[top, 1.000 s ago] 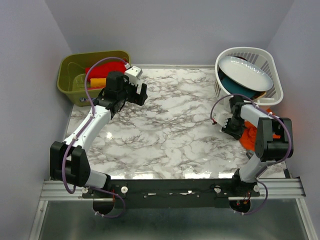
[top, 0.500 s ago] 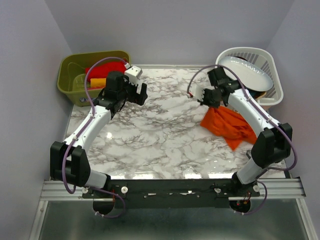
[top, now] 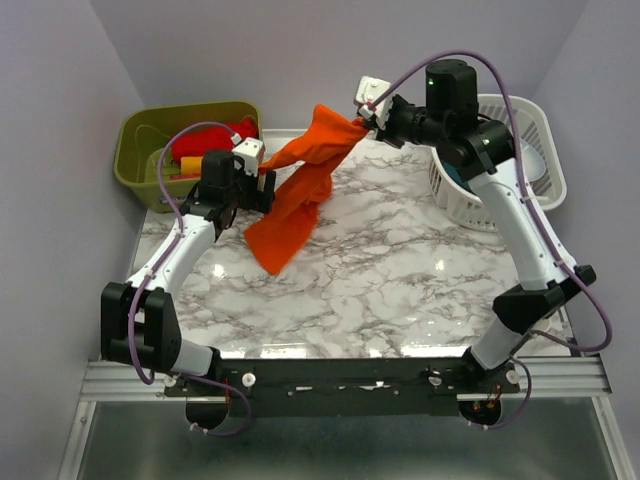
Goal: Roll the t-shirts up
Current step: Place the T-shirt at the center of the board.
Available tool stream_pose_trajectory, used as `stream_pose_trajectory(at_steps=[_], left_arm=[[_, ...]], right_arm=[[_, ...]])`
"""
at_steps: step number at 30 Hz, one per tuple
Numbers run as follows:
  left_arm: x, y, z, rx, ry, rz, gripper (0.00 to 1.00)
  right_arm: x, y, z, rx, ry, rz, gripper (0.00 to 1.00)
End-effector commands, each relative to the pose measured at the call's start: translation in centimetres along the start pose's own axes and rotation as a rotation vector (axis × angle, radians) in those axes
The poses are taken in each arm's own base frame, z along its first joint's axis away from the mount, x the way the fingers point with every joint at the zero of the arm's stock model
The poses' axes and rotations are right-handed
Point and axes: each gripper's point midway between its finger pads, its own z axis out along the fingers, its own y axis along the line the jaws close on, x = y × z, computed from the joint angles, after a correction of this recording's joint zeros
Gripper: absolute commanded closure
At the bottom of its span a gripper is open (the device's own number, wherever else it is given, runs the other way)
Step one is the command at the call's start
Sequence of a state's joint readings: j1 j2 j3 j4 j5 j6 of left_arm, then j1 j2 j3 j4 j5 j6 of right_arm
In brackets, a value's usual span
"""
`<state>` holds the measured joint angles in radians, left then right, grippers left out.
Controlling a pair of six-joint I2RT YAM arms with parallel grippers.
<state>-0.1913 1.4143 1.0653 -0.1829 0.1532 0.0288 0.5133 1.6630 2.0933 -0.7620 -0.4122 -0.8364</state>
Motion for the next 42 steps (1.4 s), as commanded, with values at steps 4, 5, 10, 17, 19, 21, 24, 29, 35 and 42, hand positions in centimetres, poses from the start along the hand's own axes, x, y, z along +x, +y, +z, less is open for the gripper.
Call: stream_pose_trajectory(at_steps=[4, 5, 10, 17, 19, 21, 24, 29, 35, 42], left_arm=[[-0.4, 1.2, -1.6, -0.061, -0.008, 0.036, 0.02], [-0.8, 1.1, -1.8, -0.055, -0.018, 0.042, 0.01], [-2.0, 0.2, -2.2, 0.004, -0.036, 0.065, 0.02], [-5.9, -1.2, -2.6, 0.089, -0.092, 0.085, 0.02], [-6.4, -1.2, -3.2, 0.097, -0.088, 0.1, 0.02], [-7.5, -0.5, -4.2, 0.085, -0.112, 0.105, 0.02], [-7.6, 0.8, -5.4, 0.064, -0.124, 0.087, 0.02], [-5.2, 0.7, -5.5, 0.099, -0.065, 0.024, 0.02], [-1.4, -2.9, -4.7, 0.276, 0.003, -0.01, 0.02], [4.2, -6.7, -5.0, 0.391, 0.243, 0.266, 0.02]], right_arm=[[1.1, 3.8, -4.2, -0.019, 0.033, 0.086, 0.99], [0.4, 3.6, -5.5, 0.012, 0.019, 0.104, 0.99], [-2.2, 0.6, -7.3, 0.182, -0.074, 0.092, 0.99], [-5.4, -0.3, -3.1, 0.092, -0.233, 0.239, 0.99], [-5.3, 0.8, -0.4, 0.009, -0.25, 0.305, 0.99], [-6.6, 1.5, 0.9, -0.042, -0.288, 0.363, 0.99], [-6.8, 3.4, 5.0, -0.115, -0.289, 0.48, 0.99], [-5.6, 7.6, 8.9, -0.253, -0.236, 0.478, 0.31], [7.4, 9.0, 8.5, -0.139, 0.122, 0.383, 0.27], [22.0, 12.7, 3.5, -0.263, 0.418, 0.311, 0.33]])
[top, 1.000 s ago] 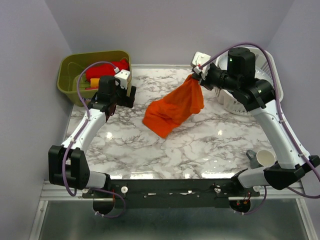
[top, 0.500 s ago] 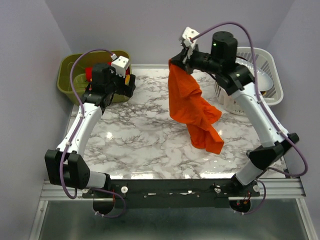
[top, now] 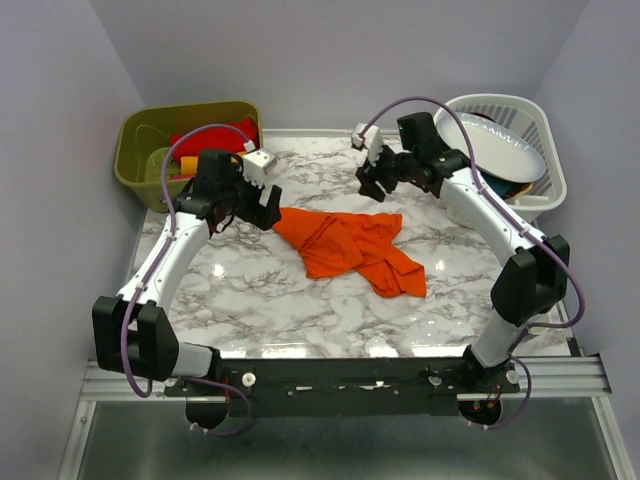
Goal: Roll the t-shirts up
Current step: Place the T-shirt at the center of the board, then pick up the T-shirt from the center of the board.
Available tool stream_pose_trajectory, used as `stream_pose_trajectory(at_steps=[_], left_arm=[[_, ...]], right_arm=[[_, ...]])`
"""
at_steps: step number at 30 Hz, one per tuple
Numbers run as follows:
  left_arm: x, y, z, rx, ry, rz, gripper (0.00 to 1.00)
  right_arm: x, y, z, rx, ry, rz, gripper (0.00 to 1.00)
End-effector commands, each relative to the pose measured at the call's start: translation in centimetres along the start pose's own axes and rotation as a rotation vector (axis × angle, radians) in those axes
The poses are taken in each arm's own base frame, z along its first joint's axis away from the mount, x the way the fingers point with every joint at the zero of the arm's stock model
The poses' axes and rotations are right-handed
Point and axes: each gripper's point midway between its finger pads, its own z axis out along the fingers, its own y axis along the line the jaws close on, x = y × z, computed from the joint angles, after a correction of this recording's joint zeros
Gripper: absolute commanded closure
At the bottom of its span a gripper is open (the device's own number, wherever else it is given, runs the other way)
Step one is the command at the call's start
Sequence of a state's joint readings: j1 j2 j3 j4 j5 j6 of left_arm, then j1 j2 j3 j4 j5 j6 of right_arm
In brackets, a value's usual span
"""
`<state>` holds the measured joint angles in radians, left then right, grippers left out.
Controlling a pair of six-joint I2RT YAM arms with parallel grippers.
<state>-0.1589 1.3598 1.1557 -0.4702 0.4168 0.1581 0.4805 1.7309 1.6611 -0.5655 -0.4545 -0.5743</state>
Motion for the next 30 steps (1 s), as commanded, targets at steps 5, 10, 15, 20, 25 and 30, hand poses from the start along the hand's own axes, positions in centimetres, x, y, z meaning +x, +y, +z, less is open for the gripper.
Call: stream_pose_trajectory(at_steps=[5, 10, 15, 20, 25, 30], left_arm=[[6.1, -5.4, 3.2, 0.199, 0.252, 0.165, 0.02], [5.5, -5.8, 7.6, 0.174, 0.227, 0.193, 0.02], [5.1, -6.8, 11.6, 0.201, 0.251, 0.221, 0.02], [7.7, -6.3, 13.9, 0.176, 0.332, 0.241, 0.17], [8.0, -6.2, 12.7, 0.196, 0.368, 0.289, 0.91], [4.7, -4.7, 8.2, 0.14, 0.287, 0.262, 1.0]], right_arm=[[15.3, -0.3, -0.8, -0.023, 0.369, -0.123, 0.33], [20.1, -0.6, 0.0, 0.003, 0.499, -0.135, 0.33], [23.1, -0.6, 1.4, -0.03, 0.577, -0.092, 0.33], [25.6, 0.0, 1.8, -0.047, 0.633, -0.087, 0.33], [24.5, -0.8, 1.5, -0.028, 0.629, -0.082, 0.67], [18.9, -2.2, -1.4, 0.058, 0.547, -0.004, 0.92]])
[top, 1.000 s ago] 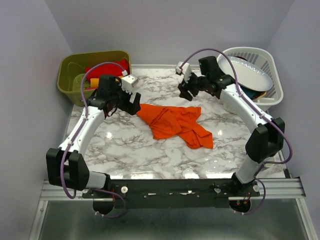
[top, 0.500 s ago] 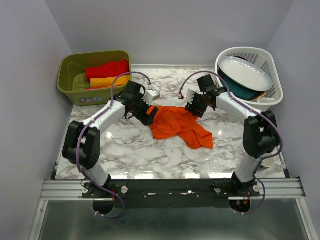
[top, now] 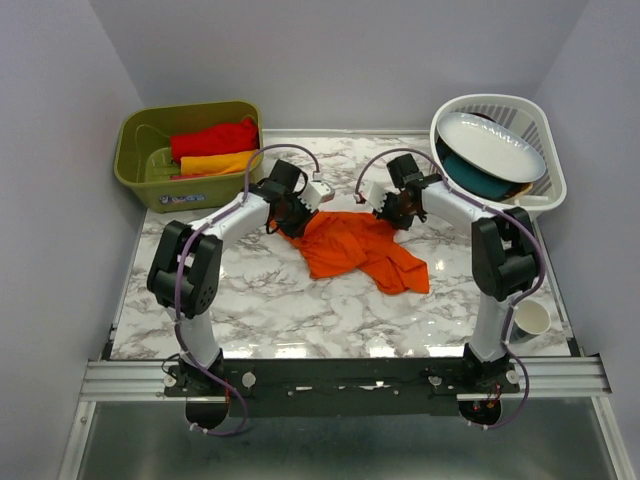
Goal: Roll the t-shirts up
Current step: Pick up the T-shirt from the center of the board.
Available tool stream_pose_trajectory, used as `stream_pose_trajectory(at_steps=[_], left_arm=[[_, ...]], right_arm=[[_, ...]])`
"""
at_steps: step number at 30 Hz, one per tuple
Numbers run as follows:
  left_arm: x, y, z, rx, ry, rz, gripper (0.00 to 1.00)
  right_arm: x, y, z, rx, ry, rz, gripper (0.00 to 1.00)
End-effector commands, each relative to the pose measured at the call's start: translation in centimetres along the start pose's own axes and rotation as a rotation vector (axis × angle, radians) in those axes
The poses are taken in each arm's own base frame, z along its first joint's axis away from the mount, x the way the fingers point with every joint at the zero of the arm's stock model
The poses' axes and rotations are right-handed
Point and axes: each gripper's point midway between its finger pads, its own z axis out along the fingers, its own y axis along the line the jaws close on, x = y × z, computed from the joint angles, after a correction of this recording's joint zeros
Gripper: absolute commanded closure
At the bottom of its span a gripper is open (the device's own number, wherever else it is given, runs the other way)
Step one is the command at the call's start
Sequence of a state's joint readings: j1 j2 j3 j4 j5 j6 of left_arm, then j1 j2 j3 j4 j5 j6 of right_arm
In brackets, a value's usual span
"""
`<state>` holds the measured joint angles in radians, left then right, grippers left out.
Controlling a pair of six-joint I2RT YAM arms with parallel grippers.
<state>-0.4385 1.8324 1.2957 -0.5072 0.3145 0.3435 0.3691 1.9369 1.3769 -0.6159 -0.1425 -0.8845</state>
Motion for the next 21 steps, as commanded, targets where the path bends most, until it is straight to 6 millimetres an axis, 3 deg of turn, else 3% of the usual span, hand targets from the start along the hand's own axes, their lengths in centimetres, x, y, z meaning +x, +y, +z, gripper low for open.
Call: stream_pose_trajectory(at_steps=[1, 2, 3, 5, 6, 7, 8, 9, 11, 12, 18, 21], left_arm=[[-1.9, 1.4, -6.9, -0.084, -0.101, 0.0, 1.0], [-1.4, 2.1, -8.2, -0.092, -0.119, -0.019, 1.0], [-1.8, 2.3, -10.6, -0.122, -0.164, -0.018, 1.0], [-0.5, 3.3, -12.9, -0.157, -0.19, -0.029, 1.0], [-0.7, 3.1, -15.0, -0.187, -0.231, -0.012, 1.0], [-0.4, 3.1, -16.0, -0.207, -0.247, -0.004, 1.0], [0.6, 3.1, -16.5, -0.22, -0.247, -0.003, 1.0], [0.7, 3.0, -18.3, -0.253, -0.276, 0.031, 1.0], [1.6, 2.5, -19.3, -0.272, -0.279, 0.065, 1.0], [1.6, 2.2, -20.7, -0.306, -0.298, 0.088, 1.0], [1.3, 1.8, -27.0, -0.489, -0.421, 0.15, 1.0], [1.9, 1.1, -28.7, -0.549, -0.459, 0.147, 1.0]], right_arm=[[-3.8, -2.2, -7.5, 0.088, -0.118, 0.086, 0.93], [-4.4, -2.2, -8.8, 0.093, -0.144, 0.098, 0.93], [-4.6, -1.6, -9.9, 0.073, -0.15, 0.134, 0.93], [-6.7, -1.1, -14.0, 0.071, -0.242, 0.134, 0.93], [-6.7, 0.1, -15.4, 0.031, -0.246, 0.139, 0.93], [-8.0, 1.1, -17.0, -0.012, -0.309, 0.12, 0.93], [-9.3, 1.4, -20.1, 0.003, -0.377, 0.093, 0.93], [-9.6, 2.4, -21.7, -0.028, -0.395, 0.097, 0.93], [-10.8, 3.4, -24.4, -0.06, -0.451, 0.099, 0.94], [-11.5, 3.5, -27.2, -0.053, -0.48, 0.103, 0.95], [-12.6, 4.2, -34.0, 0.017, -0.578, 0.141, 0.99], [-11.9, 5.6, -35.0, 0.009, -0.591, 0.191, 0.99]])
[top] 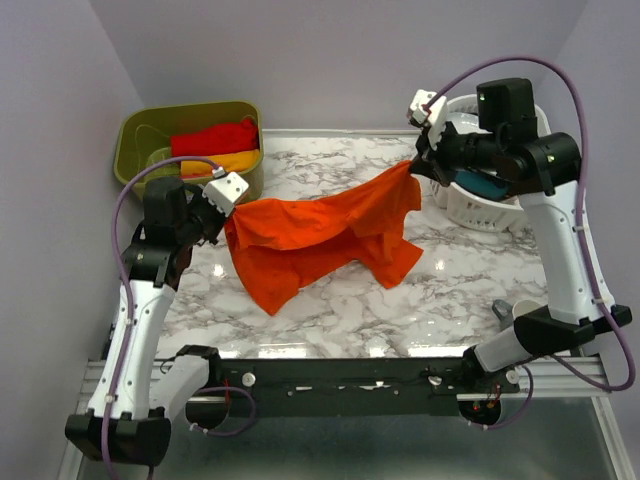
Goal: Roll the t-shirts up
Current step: Pick up the T-shirt from the center of the board, then flatten out the T-shirt at the center of the board.
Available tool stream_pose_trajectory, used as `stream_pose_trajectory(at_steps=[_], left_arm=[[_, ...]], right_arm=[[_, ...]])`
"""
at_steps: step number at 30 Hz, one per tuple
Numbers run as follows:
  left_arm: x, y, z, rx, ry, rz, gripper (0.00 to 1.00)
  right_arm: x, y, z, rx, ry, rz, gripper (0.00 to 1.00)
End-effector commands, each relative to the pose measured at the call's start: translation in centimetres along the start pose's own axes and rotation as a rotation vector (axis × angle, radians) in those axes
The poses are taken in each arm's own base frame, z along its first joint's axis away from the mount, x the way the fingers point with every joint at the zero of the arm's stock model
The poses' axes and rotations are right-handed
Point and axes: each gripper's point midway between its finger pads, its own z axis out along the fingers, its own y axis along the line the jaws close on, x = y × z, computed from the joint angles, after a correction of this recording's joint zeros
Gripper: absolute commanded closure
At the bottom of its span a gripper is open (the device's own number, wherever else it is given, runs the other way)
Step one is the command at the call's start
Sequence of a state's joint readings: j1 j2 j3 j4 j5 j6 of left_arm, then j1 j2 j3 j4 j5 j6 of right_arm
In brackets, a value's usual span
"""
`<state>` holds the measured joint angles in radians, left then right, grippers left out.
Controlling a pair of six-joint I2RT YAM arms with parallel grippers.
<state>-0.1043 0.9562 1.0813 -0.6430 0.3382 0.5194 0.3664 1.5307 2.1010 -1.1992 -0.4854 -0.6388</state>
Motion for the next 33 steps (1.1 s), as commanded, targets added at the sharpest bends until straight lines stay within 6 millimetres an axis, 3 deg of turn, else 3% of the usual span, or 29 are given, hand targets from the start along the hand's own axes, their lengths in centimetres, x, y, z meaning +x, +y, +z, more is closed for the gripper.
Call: stream_pose_trajectory(at_steps=[1, 4, 5, 7, 9, 14, 15, 17, 18, 19, 22, 25, 27, 32, 33], left_arm=[[-0.6, 0.2, -3.3, -0.092, -0.057, 0.035, 1.0], [1.3, -0.8, -3.6, -0.084, -0.01, -0.007, 1.0], [2.0, -1.3, -3.4, -0.069, 0.003, -0.013, 1.0], [4.4, -2.6, -2.3, -0.027, 0.049, -0.038, 1.0], [6.8, -3.2, -0.7, -0.012, 0.099, -0.07, 1.0], [11.6, -2.4, 3.1, -0.045, 0.23, -0.078, 1.0], [12.7, -2.0, 4.4, -0.057, 0.259, -0.076, 1.0], [14.2, -0.4, 5.0, -0.115, 0.315, -0.063, 1.0], [15.0, 0.0, 5.8, -0.12, 0.341, -0.063, 1.0], [15.5, 0.6, 6.0, -0.136, 0.357, -0.06, 0.8], [15.5, 2.2, 5.8, -0.174, 0.389, -0.082, 0.53], [14.2, 1.5, 4.8, -0.116, 0.37, -0.092, 0.41], [14.0, -0.3, 3.9, -0.034, 0.351, -0.075, 0.38], [15.6, -4.7, 2.4, 0.117, 0.358, -0.08, 0.36], [17.0, -6.0, 2.1, 0.157, 0.393, -0.095, 0.36]], right_arm=[[1.6, 4.6, -2.8, -0.07, 0.037, 0.171, 0.99], [3.3, 7.0, -3.5, -0.112, 0.06, 0.23, 0.99], [6.2, 8.1, -2.2, -0.145, 0.129, 0.277, 0.99], [8.1, 8.0, -1.2, -0.112, 0.144, 0.273, 0.99], [11.6, 8.5, -0.1, -0.108, 0.216, 0.242, 0.99], [17.4, 7.8, 4.2, -0.119, 0.323, 0.253, 0.99], [19.0, 7.8, 5.7, -0.142, 0.354, 0.281, 0.99], [20.5, 7.5, 6.9, -0.159, 0.385, 0.312, 0.99], [21.9, 7.1, 8.3, -0.171, 0.415, 0.329, 0.99], [22.6, 6.6, 8.9, -0.163, 0.43, 0.335, 0.99], [24.9, 3.2, 10.9, -0.093, 0.496, 0.402, 0.99], [26.3, -0.7, 11.2, 0.01, 0.513, 0.493, 0.99], [26.7, -2.9, 10.9, 0.082, 0.528, 0.453, 0.99], [28.0, -3.7, 10.6, 0.136, 0.572, 0.48, 0.99], [28.4, -3.4, 10.7, 0.136, 0.577, 0.489, 0.99]])
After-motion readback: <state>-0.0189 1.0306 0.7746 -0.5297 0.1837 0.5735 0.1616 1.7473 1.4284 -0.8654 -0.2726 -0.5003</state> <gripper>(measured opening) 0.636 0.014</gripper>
